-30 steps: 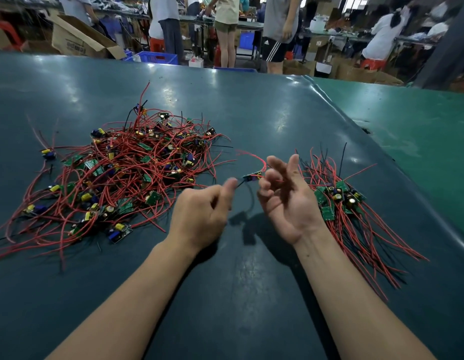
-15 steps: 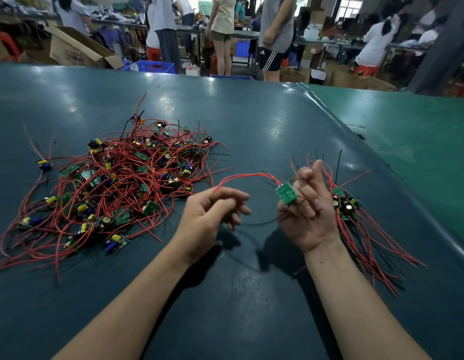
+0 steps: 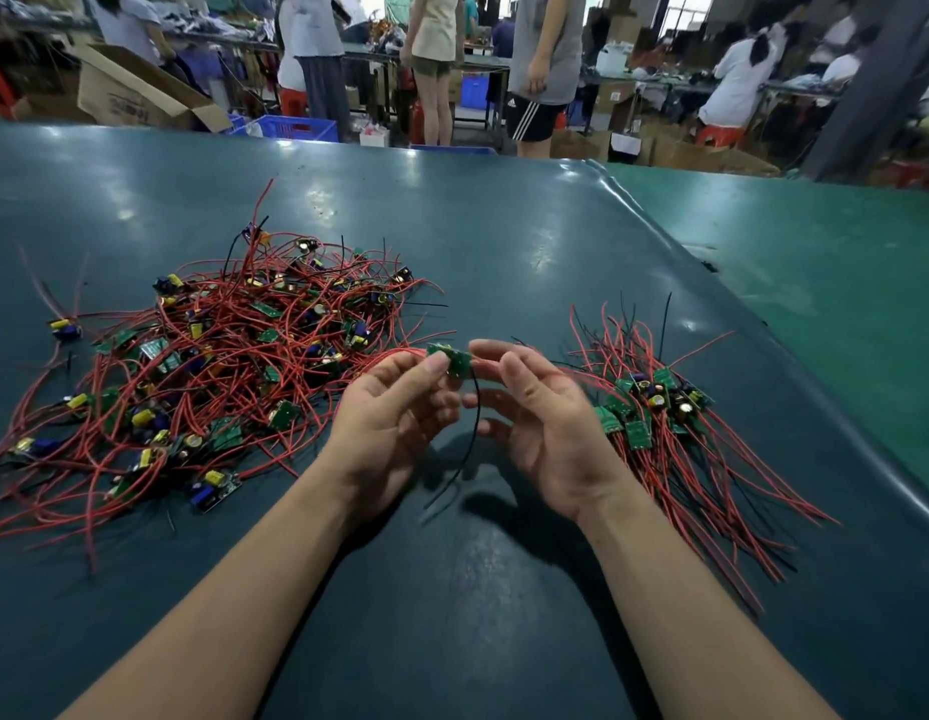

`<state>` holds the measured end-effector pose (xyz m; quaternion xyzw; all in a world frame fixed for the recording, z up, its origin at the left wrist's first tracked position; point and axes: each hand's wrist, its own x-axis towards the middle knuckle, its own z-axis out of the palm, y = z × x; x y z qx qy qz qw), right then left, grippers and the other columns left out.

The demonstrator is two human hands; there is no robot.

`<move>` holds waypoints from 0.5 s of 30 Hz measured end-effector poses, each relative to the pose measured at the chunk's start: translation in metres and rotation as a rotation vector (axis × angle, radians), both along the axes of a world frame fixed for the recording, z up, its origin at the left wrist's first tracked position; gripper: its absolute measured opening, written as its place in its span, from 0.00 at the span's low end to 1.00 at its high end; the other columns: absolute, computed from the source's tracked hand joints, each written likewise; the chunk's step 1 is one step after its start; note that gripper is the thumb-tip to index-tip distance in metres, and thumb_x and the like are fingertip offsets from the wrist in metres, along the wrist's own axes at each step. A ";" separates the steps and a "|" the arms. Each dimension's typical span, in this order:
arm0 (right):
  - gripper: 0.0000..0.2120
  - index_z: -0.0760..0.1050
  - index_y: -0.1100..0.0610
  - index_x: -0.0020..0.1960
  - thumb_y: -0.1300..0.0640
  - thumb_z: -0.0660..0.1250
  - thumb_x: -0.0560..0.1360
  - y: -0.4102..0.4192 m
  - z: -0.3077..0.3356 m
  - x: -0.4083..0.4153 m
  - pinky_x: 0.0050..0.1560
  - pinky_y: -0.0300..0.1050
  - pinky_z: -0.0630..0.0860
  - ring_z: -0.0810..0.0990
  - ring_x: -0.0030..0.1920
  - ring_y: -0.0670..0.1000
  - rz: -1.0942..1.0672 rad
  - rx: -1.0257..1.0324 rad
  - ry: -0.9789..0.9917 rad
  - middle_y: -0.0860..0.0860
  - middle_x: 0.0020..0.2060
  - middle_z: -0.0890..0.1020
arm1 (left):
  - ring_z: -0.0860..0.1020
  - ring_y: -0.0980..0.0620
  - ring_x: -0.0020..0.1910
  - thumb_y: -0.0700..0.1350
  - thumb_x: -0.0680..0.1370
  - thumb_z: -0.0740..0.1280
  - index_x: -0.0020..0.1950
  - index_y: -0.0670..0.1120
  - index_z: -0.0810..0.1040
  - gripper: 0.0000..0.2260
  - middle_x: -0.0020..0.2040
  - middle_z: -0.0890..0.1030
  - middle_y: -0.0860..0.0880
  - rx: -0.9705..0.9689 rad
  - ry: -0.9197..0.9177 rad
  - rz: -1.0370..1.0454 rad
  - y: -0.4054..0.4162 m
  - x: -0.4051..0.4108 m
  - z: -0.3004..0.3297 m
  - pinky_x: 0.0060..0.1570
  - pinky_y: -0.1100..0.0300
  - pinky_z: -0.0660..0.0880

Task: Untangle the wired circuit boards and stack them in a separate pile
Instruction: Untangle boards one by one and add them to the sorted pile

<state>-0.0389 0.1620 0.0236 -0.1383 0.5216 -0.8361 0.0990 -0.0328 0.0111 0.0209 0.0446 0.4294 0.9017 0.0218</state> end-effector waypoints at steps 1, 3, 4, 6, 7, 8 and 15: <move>0.12 0.81 0.53 0.55 0.56 0.71 0.72 0.000 -0.001 0.001 0.44 0.44 0.73 0.79 0.45 0.50 -0.003 0.046 0.026 0.52 0.50 0.83 | 0.78 0.54 0.30 0.41 0.70 0.69 0.42 0.45 0.74 0.05 0.32 0.79 0.49 0.026 -0.001 0.008 -0.001 0.000 0.001 0.35 0.64 0.77; 0.17 0.81 0.52 0.55 0.70 0.66 0.75 -0.001 -0.002 0.002 0.41 0.38 0.76 0.80 0.45 0.49 -0.043 0.141 0.081 0.52 0.49 0.84 | 0.76 0.54 0.30 0.42 0.70 0.70 0.40 0.47 0.76 0.04 0.32 0.78 0.49 0.009 0.019 0.064 0.000 -0.001 0.000 0.35 0.64 0.77; 0.21 0.81 0.51 0.55 0.75 0.64 0.74 -0.002 -0.002 0.003 0.39 0.37 0.76 0.81 0.43 0.48 -0.073 0.187 0.096 0.52 0.48 0.84 | 0.75 0.54 0.30 0.42 0.69 0.71 0.38 0.47 0.77 0.03 0.32 0.78 0.49 -0.032 0.035 0.106 0.000 -0.002 0.000 0.35 0.63 0.77; 0.25 0.81 0.49 0.56 0.77 0.65 0.73 -0.007 -0.003 0.006 0.37 0.36 0.77 0.81 0.38 0.48 -0.142 0.246 0.115 0.54 0.46 0.83 | 0.76 0.52 0.32 0.44 0.68 0.73 0.36 0.47 0.79 0.04 0.32 0.78 0.48 -0.156 0.064 0.182 0.001 -0.003 -0.003 0.39 0.58 0.76; 0.24 0.80 0.50 0.57 0.76 0.66 0.72 -0.009 -0.003 0.006 0.36 0.36 0.77 0.81 0.36 0.47 -0.164 0.256 0.128 0.54 0.45 0.82 | 0.77 0.49 0.34 0.44 0.68 0.75 0.35 0.47 0.80 0.05 0.32 0.79 0.48 -0.207 0.076 0.198 0.002 -0.003 -0.005 0.42 0.54 0.76; 0.23 0.80 0.51 0.58 0.75 0.68 0.72 -0.013 -0.004 0.007 0.35 0.35 0.77 0.81 0.34 0.47 -0.187 0.259 0.143 0.52 0.43 0.83 | 0.77 0.46 0.35 0.44 0.68 0.78 0.34 0.48 0.81 0.07 0.33 0.79 0.48 -0.242 0.079 0.201 0.003 -0.003 -0.006 0.45 0.51 0.75; 0.09 0.82 0.54 0.51 0.52 0.67 0.75 -0.017 -0.004 0.010 0.29 0.40 0.75 0.81 0.30 0.51 -0.299 0.195 0.162 0.53 0.39 0.86 | 0.76 0.54 0.30 0.42 0.65 0.77 0.36 0.43 0.77 0.09 0.31 0.79 0.48 -0.175 0.036 0.219 0.001 -0.003 -0.004 0.37 0.65 0.77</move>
